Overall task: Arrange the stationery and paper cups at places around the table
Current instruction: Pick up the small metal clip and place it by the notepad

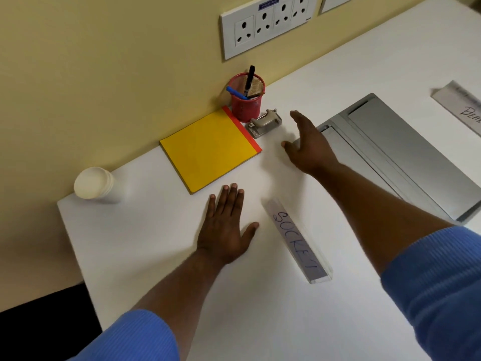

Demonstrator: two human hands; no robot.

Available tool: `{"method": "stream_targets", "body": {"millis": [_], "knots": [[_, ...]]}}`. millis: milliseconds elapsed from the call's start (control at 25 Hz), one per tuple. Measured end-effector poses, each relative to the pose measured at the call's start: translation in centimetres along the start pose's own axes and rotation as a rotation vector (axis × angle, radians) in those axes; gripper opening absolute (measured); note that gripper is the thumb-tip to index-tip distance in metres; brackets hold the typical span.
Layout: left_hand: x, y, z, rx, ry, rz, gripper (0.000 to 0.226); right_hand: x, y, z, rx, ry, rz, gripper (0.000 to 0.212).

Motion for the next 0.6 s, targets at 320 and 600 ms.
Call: {"method": "stream_targets", "body": {"millis": [320,600], "knots": [[-0.4,0.0,-0.1,0.006,0.173,-0.002,0.092,-13.5,-2.0,3.5,-0.081,-0.014,-0.038,0.087],[-6.4,-3.0,4.6,0.008,0.098,-0.045,0.100,-27.1,-4.9,5.7,-0.080,-0.011,-0.102,0.093]]}}
Point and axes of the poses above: each hand's wrist, its own x-axis towards the middle knuckle, its own z-axis out of the back of the hand, y = z × x, the point moved 10 cm from there along x, towards the middle knuckle, and after that the axes turned 6 degrees about -z, right-handed, at the moved point
